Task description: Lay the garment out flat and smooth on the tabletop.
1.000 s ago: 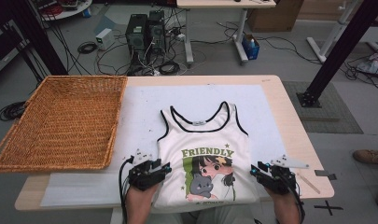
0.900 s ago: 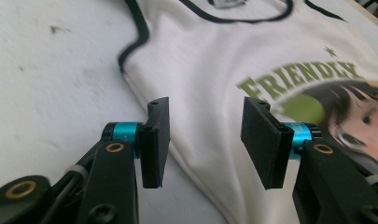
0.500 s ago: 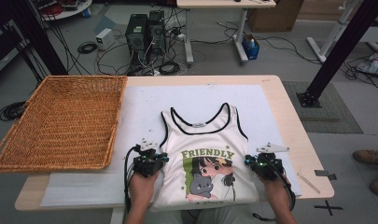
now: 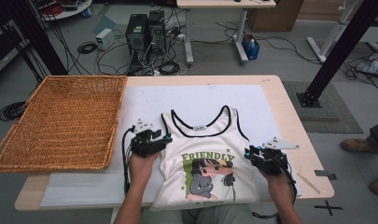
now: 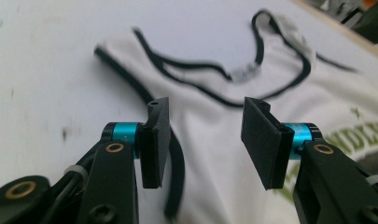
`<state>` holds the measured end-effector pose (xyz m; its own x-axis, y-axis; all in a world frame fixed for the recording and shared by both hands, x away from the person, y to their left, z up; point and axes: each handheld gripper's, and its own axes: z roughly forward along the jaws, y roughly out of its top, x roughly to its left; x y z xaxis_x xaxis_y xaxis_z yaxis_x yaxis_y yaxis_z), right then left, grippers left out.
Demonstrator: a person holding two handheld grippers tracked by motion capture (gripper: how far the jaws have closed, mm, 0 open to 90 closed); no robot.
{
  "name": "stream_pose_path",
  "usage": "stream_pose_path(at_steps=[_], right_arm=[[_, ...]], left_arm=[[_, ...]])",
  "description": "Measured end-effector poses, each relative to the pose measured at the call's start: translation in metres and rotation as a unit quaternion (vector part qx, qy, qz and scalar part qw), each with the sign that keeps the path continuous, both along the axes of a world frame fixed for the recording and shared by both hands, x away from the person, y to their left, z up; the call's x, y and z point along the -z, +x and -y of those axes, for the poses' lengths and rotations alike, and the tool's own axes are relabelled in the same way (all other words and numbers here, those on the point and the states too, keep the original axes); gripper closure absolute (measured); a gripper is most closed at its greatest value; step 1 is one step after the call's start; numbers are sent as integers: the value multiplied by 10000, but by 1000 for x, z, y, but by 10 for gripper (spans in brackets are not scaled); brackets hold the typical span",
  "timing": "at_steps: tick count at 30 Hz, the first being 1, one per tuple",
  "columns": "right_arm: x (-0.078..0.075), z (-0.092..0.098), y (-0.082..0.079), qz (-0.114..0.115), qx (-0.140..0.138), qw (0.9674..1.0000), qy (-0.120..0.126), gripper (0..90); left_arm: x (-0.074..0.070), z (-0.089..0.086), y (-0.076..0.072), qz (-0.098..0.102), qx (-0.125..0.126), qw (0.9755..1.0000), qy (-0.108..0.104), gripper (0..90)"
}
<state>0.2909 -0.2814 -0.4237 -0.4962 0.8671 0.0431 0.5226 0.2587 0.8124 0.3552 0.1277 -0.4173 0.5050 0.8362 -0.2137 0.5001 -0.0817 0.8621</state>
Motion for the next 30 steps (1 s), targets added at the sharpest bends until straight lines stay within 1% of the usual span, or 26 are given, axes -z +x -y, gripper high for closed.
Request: stream_pose_path(at_steps=[1,2,3,4,5,6,7,8,9,10,12,13,14,15,16,18,20,21,22,23,24,25,26,28,29,30], right_arm=[[0,0,3,10,-37,10000,27,713],[0,0,4,2,-50,10000,28,699],[0,0,4,2,-50,10000,28,699],[-1,0,6,0,-60,10000,57,689],[-4,2,10,116,-69,9998,158,673],[-6,3,12,218,-82,9995,228,669],[-9,5,15,313,-68,9991,266,657],[-11,6,18,351,-56,9989,304,650],[-12,8,21,376,-28,9987,348,634],[-13,10,24,378,30,9985,386,606],[-11,13,30,291,131,9986,420,551],[-11,13,30,291,131,9986,420,551],[-10,15,32,254,178,9986,426,512],[-8,17,33,217,192,9987,415,491],[-8,17,33,217,192,9987,415,491],[-6,23,34,161,255,9987,422,477],[-6,26,33,140,276,9984,471,477],[-6,26,33,153,278,9984,465,477],[-6,26,33,153,278,9984,465,477],[-5,25,31,127,289,9984,459,477],[-5,25,31,127,289,9984,459,477],[-4,24,30,133,273,9985,451,477],[-3,24,29,115,271,9985,452,477],[0,23,30,55,272,9986,451,477],[1,22,30,18,255,9986,458,477],[1,22,30,18,255,9986,458,477]], left_arm=[[-1,-1,10,45,83,9999,71,523],[-2,-3,31,83,153,9997,187,523],[-2,-3,31,83,153,9997,187,523],[-2,-5,40,111,199,9994,262,523],[-2,-6,50,105,224,9992,311,523],[1,-11,65,109,186,9996,168,523],[1,-11,65,109,186,9996,168,523],[7,-16,78,136,69,9999,58,523],[7,-16,78,136,69,9999,58,523],[10,-17,84,158,35,9999,38,523],[15,-16,94,19,74,9999,78,522],[17,-14,97,-16,85,9997,227,522],[19,-11,100,-58,139,9995,292,521],[26,-5,104,-193,136,9989,397,497],[26,-5,104,-193,136,9989,397,465],[34,1,107,-413,180,9978,490,455],[34,8,109,-500,86,9949,870,457],[34,9,108,-506,35,9938,991,473],[34,9,108,-506,35,9938,991,521],[33,10,108,-479,-17,9926,1112,584],[33,11,107,-449,-96,9919,1184,584],[32,11,107,-530,-113,9923,1112,796],[31,10,107,-539,-109,9930,1044,822],[28,12,106,-440,-235,9913,1219,847],[24,9,106,-242,-360,9928,1121,850],[24,9,106,-242,-360,9928,1121,852]])
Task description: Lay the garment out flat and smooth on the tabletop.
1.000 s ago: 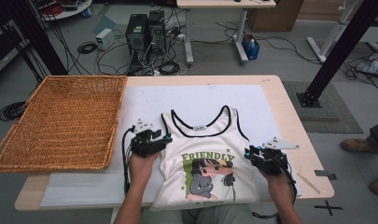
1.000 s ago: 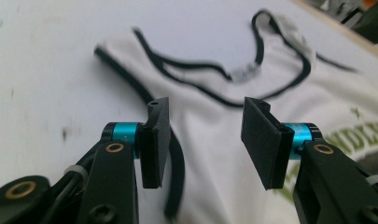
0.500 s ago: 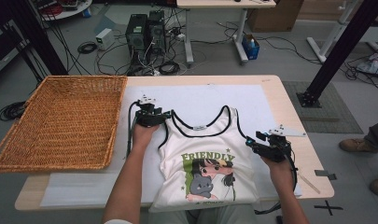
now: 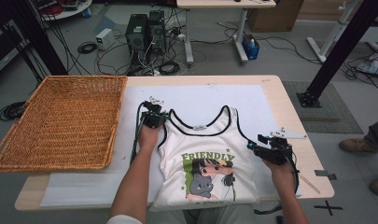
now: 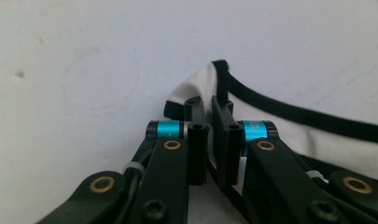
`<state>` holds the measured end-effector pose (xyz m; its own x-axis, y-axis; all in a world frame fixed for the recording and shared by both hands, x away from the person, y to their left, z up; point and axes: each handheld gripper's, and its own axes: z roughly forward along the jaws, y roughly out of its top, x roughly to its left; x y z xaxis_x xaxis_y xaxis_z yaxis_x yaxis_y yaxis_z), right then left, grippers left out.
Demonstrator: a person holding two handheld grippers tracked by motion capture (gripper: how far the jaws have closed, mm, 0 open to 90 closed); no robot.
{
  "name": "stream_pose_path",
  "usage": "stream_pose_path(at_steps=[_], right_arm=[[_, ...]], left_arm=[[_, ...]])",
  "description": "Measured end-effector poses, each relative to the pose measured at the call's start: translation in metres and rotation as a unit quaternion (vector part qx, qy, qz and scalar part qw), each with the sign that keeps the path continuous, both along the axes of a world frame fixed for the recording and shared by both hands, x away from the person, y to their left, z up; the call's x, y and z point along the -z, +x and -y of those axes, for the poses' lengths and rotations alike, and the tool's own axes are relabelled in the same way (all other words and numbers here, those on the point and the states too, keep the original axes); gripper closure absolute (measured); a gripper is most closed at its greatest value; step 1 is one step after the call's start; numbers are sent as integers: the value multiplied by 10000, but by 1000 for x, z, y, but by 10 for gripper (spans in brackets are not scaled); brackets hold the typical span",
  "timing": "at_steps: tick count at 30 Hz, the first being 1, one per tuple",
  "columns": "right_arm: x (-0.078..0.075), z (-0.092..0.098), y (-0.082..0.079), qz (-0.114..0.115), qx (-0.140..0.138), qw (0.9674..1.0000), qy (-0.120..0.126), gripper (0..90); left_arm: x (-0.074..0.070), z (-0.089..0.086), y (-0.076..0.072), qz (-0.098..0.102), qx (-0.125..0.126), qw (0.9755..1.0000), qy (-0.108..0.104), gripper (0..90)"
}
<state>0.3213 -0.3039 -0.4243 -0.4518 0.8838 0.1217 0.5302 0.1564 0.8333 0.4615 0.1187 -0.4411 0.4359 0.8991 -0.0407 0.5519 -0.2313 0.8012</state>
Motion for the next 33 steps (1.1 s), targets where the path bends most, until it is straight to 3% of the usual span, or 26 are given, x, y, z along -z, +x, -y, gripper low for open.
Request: stream_pose_path(at_steps=[1,2,4,6,7,11,12,13,14,15,17,18,20,21,23,24,25,26,27,30,33], right_arm=[[1,0,2,2,-15,10000,2,478],[0,0,3,-23,-25,10000,22,478],[-1,0,4,-5,-20,10000,30,478],[-2,0,7,-5,15,10000,55,478],[-2,1,10,-20,90,9999,79,478],[-1,3,14,-41,224,9997,115,477],[-1,4,17,-43,289,9995,114,477],[-1,4,17,-43,289,9995,114,477],[-1,8,21,37,468,9988,100,482],[-2,11,24,94,611,9980,127,484],[-3,13,28,99,695,9974,179,484],[-5,15,41,24,804,9967,130,485],[-7,15,48,13,805,9967,74,485],[-10,11,64,-54,765,9971,-20,484],[-12,7,72,-58,716,9974,-112,484],[-13,-1,89,-85,596,9977,-298,485],[-13,-1,89,-85,596,9977,-298,485],[-12,-4,97,-157,568,9975,-398,485],[-9,-12,115,-388,502,9968,-492,496],[-2,-27,136,-604,319,9964,-506,529],[11,-43,151,-861,168,9930,-785,550]], left_arm=[[-3,-3,1,74,-79,9999,-20,854],[-8,-9,7,147,-248,9994,-211,854],[-10,-12,10,212,-334,9989,-244,854],[-12,-18,18,175,-507,9975,-460,854],[-14,-20,24,95,-622,9956,-696,854],[-10,-17,28,-161,-663,9958,-614,821],[-7,-17,27,-411,-742,9930,-822,622],[-7,-17,27,-411,-742,9930,-822,539],[-9,-18,23,-566,-768,9910,-936,497],[-9,-18,23,-566,-768,9910,-936,493],[-14,-19,14,-423,-770,9919,-914,487],[-20,-21,4,-318,-688,9924,-965,452],[-22,-21,-2,-264,-656,9928,-963,442],[-27,-23,-12,-166,-560,9942,-905,432],[-28,-24,-16,-159,-543,9940,-935,419],[-29,-25,-21,-143,-511,9938,-979,405],[-30,-26,-26,-112,-471,9937,-1009,405],[-31,-26,-30,-104,-421,9943,-970,405],[-31,-25,-34,-92,-384,9949,-930,406],[-31,-25,-47,-51,-381,9945,-979,406],[-29,-28,-59,-91,-395,9938,-1038,406]])
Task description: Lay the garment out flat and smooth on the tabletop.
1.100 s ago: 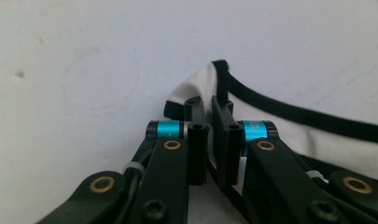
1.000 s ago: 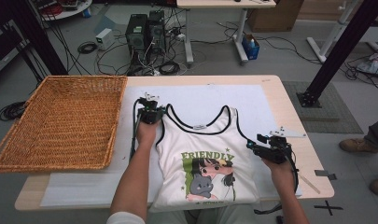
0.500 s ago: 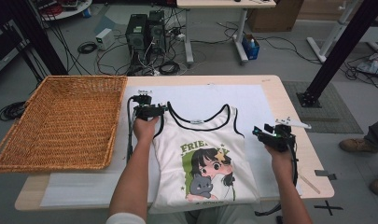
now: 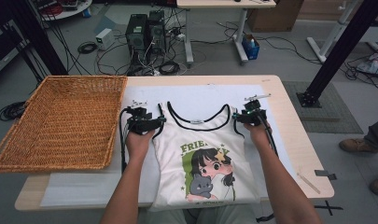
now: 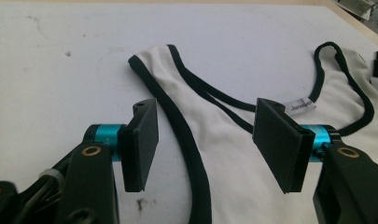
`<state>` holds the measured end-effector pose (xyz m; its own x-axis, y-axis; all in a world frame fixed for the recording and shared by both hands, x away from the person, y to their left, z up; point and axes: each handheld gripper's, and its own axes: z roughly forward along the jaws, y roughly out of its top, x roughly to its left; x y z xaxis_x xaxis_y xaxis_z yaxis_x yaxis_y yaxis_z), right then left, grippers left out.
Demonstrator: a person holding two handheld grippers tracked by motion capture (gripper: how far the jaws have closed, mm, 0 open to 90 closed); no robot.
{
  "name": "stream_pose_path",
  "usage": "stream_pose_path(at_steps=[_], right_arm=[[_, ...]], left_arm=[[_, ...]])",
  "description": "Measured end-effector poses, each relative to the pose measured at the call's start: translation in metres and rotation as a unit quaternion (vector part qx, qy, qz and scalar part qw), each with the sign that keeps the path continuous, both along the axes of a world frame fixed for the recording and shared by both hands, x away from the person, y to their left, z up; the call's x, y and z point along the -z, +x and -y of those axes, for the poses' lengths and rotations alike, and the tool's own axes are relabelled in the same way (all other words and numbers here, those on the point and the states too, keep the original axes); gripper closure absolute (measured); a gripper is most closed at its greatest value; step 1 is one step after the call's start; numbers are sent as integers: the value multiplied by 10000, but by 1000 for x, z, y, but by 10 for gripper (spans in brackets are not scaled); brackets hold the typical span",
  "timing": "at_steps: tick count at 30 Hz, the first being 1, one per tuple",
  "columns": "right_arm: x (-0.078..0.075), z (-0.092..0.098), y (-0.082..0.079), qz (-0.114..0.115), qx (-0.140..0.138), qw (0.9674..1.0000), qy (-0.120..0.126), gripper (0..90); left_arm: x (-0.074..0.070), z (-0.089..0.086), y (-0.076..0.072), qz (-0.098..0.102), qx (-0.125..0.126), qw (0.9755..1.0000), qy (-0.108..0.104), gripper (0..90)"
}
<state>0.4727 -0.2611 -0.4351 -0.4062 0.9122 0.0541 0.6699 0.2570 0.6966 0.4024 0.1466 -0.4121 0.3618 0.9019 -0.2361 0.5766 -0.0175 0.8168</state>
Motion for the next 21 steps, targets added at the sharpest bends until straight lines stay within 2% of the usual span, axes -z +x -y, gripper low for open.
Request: stream_pose_path(at_steps=[2,3,4,5,6,7,8,9,10,12,14,15,16,17,18,19,20,21], right_arm=[[5,-3,3,-46,39,10000,18,584],[9,-6,4,-45,74,10000,13,640],[11,-9,5,118,207,9997,-58,815],[11,-9,5,118,207,9997,-58,815],[9,-9,9,44,74,9999,-111,886],[9,-9,9,44,74,9999,-111,886],[-2,-6,15,135,194,9994,-255,893],[-2,-6,15,135,194,9994,-255,893],[-10,-1,16,302,424,9986,-133,893],[-26,11,23,533,809,9951,-178,888],[-27,12,25,498,806,9954,-156,866],[-25,10,27,398,671,9969,-127,713],[-25,10,27,398,671,9969,-127,713],[-24,12,23,341,752,9963,235,626],[-26,14,20,363,776,9957,360,609],[-26,14,20,363,776,9957,360,609],[-31,19,10,507,749,9944,546,591],[-33,22,4,585,704,9943,539,579]], left_arm=[[1,-1,-3,0,-20,10000,-20,406],[1,-1,-5,-2,-25,10000,-29,406],[2,-2,-7,-8,-27,10000,-46,406],[4,-1,-9,-24,-18,10000,-47,406],[5,-1,-10,-44,-9,10000,-38,405],[6,0,-11,-59,-8,10000,-40,405],[7,1,-13,-76,7,10000,-62,406],[8,2,-15,-65,22,10000,-61,406],[9,4,-17,-43,38,10000,-35,406],[12,10,-21,-73,123,9999,97,406],[13,11,-22,-92,139,9998,130,406],[15,13,-24,-134,124,9996,212,406],[15,13,-24,-134,124,9996,212,406],[16,13,-25,-170,137,9994,277,406],[19,13,-29,-238,144,9992,285,405],[19,13,-29,-238,144,9992,285,406],[20,13,-31,-274,137,9991,289,406],[22,13,-34,-315,128,9990,288,406]])
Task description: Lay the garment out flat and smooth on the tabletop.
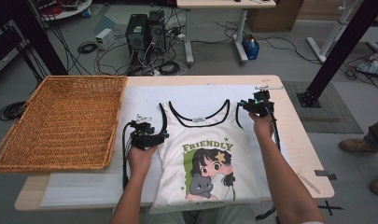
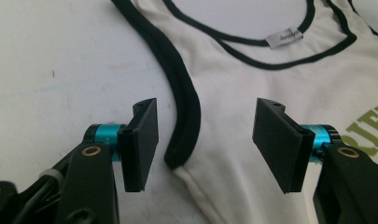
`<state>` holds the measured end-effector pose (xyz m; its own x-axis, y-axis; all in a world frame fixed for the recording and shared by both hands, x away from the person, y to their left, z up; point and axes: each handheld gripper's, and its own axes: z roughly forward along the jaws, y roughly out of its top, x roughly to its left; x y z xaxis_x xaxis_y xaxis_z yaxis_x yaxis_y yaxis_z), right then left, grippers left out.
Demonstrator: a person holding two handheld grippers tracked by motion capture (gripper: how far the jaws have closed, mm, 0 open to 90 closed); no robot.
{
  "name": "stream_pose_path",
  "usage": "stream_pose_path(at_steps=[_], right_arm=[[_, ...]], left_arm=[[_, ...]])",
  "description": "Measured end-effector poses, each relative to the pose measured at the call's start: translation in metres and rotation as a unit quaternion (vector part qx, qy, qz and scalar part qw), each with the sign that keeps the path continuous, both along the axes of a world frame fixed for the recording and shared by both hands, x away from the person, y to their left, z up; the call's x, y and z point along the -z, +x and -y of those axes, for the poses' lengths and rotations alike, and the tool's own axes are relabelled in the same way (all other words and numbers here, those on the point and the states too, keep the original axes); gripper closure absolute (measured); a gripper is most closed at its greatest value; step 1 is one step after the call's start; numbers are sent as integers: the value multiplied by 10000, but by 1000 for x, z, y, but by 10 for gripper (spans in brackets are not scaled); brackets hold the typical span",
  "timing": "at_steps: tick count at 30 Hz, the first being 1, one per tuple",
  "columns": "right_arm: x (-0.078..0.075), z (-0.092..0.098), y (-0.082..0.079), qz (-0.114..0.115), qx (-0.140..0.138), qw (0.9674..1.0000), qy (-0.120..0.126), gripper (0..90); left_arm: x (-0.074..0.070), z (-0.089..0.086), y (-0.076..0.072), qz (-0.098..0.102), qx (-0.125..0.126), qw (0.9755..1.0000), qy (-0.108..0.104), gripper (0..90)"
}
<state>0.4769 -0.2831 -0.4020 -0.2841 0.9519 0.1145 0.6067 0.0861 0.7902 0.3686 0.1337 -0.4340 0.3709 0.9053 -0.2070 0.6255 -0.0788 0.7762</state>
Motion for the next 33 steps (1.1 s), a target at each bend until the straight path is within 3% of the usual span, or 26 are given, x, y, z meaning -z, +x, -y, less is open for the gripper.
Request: stream_pose_path(at_steps=[1,4,5,6,7,8,9,10,12,13,14,15,16,17,18,19,20,22,23,24,25,27,28,29,31,33], right_arm=[[0,0,0,0,0,10000,0,579],[-6,12,-33,132,-144,9998,91,538],[-6,12,-33,132,-144,9998,91,538],[-4,18,-54,120,-268,9994,170,525],[-4,18,-54,120,-268,9994,170,525],[0,22,-78,76,-374,9991,201,525],[3,24,-89,51,-401,9991,155,526],[6,24,-100,33,-405,9991,87,531],[18,22,-113,-191,-561,9982,24,562],[18,22,-113,-191,-561,9982,24,562],[30,14,-118,-332,-683,9964,-373,623],[30,14,-118,-332,-683,9964,-373,623],[35,12,-118,-453,-729,9957,-337,665],[42,7,-115,-641,-785,9944,-297,768],[43,4,-114,-597,-842,9940,-372,829],[43,4,-114,-597,-842,9940,-372,829],[42,0,-110,-606,-961,9924,-478,893],[41,-1,-107,-637,-922,9921,-555,897],[38,0,-101,-553,-612,9934,-801,899],[38,3,-98,-531,-509,9947,-719,898],[39,6,-96,-599,-455,9954,-585,897],[40,6,-95,-623,-489,9951,-590,884],[40,5,-97,-598,-524,9948,-635,832],[37,5,-103,-448,-526,9963,-502,704],[35,6,-107,-371,-539,9970,-410,700],[30,10,-118,-223,-580,9977,-286,684]], left_arm=[[2,0,-3,-14,-32,10000,7,406],[10,0,-12,-219,-146,9996,-41,406],[10,0,-12,-219,-146,9996,-41,407],[12,0,-16,-289,-192,9994,4,407],[12,0,-16,-289,-192,9994,4,407],[14,-1,-21,-268,-223,9994,-21,408],[14,-1,-22,-277,-245,9993,-51,413],[14,0,-23,-294,-261,9992,-69,427],[14,3,-24,-310,-206,9993,-15,546],[14,3,-24,-310,-206,9993,-15,626],[15,6,-24,-385,-89,9992,-99,748],[15,6,-24,-385,-89,9992,-99,851],[16,6,-24,-410,-114,9990,-136,851],[16,6,-23,-433,-135,9988,-159,860],[14,2,-21,-303,-329,9990,-67,861],[14,2,-21,-303,-329,9990,-67,863],[13,-9,-17,-245,-616,9975,-246,863],[12,-14,-15,-233,-744,9968,-197,864],[12,-17,-11,-226,-803,9964,-129,864],[11,-19,-9,-249,-851,9960,-89,864],[12,-19,-6,-270,-790,9964,-142,863],[13,-17,-6,-255,-705,9971,-110,857],[13,-14,-7,-290,-657,9974,-61,799],[13,-12,-8,-322,-665,9972,-106,590],[11,-12,-16,-266,-624,9973,-270,560],[7,-10,-29,-144,-503,9983,-260,531]])
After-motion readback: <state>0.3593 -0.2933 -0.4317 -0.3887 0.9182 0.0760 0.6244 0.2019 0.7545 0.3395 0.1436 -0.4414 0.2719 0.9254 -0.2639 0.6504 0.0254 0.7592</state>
